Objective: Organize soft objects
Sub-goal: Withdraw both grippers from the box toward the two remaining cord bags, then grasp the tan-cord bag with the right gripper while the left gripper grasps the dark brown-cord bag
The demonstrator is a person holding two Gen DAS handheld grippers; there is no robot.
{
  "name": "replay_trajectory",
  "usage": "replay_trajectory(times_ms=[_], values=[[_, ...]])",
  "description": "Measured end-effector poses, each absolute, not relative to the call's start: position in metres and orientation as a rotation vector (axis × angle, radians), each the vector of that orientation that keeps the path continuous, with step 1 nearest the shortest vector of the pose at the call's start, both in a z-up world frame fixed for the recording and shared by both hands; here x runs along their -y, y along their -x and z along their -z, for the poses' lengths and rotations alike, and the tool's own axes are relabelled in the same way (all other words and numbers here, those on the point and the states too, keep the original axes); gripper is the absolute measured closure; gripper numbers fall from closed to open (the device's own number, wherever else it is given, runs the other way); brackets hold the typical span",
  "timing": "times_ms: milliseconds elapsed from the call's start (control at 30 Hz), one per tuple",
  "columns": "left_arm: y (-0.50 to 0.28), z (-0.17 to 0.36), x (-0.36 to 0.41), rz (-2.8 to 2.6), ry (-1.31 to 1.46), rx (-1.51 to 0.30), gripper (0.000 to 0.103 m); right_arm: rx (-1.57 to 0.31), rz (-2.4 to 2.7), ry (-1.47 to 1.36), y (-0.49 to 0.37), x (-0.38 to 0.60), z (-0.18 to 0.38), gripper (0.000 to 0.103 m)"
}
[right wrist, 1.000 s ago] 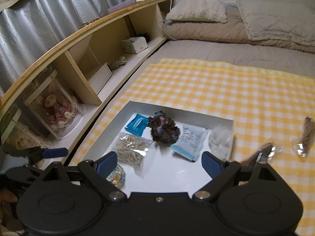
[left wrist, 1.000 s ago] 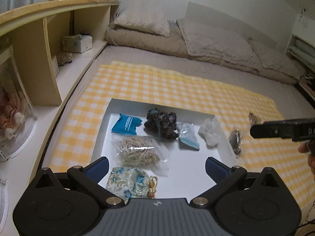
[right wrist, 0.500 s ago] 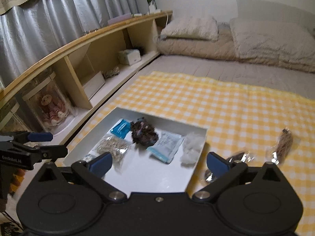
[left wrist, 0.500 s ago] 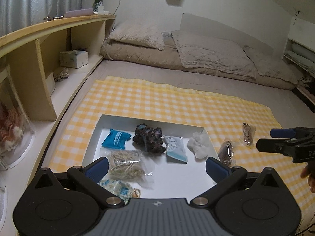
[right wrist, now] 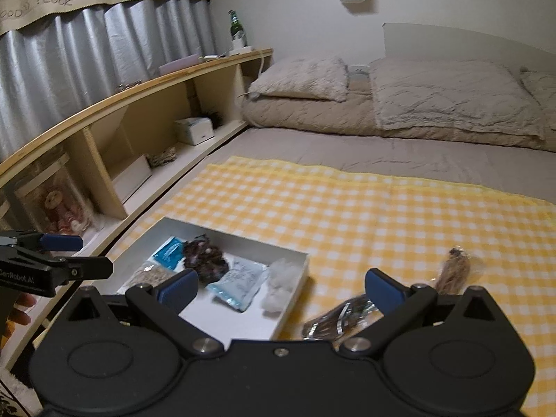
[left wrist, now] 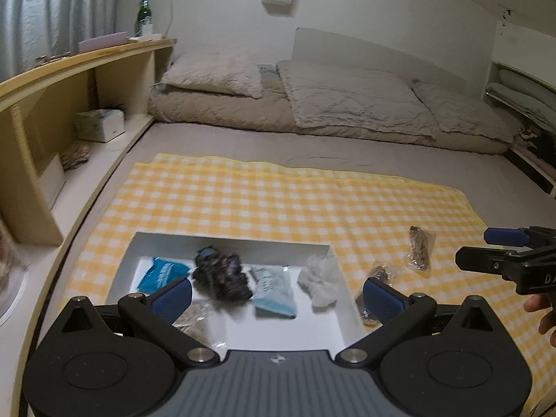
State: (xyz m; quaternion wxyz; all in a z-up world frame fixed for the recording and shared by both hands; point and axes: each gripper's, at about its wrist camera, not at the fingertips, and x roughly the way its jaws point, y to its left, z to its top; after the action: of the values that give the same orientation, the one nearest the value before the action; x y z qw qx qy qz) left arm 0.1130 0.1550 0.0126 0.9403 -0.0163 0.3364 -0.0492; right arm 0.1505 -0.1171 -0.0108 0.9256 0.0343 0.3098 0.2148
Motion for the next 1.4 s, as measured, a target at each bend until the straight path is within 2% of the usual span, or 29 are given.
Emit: replay_trajectory(times_ms=[900, 1300, 1400], values=[[-0.193, 0.016, -0.039, 0.26, -0.11, -0.718, 0.0, -0.649, -0.149, -0.125, -0.194, 0.222, 0.034, 0.0], [-0.221, 0.071, 0.019, 0.382, -0.315, -0.783, 0.0, -0.767, 0.002, -0.252, -0.255, 0.256, 0.072, 0.0], [-0.225, 0.085, 0.029, 0.419, -0.371, -0.791, 0.0, -0.81, 0.043, -0.317, -0.272, 0.262, 0.083, 0.003]])
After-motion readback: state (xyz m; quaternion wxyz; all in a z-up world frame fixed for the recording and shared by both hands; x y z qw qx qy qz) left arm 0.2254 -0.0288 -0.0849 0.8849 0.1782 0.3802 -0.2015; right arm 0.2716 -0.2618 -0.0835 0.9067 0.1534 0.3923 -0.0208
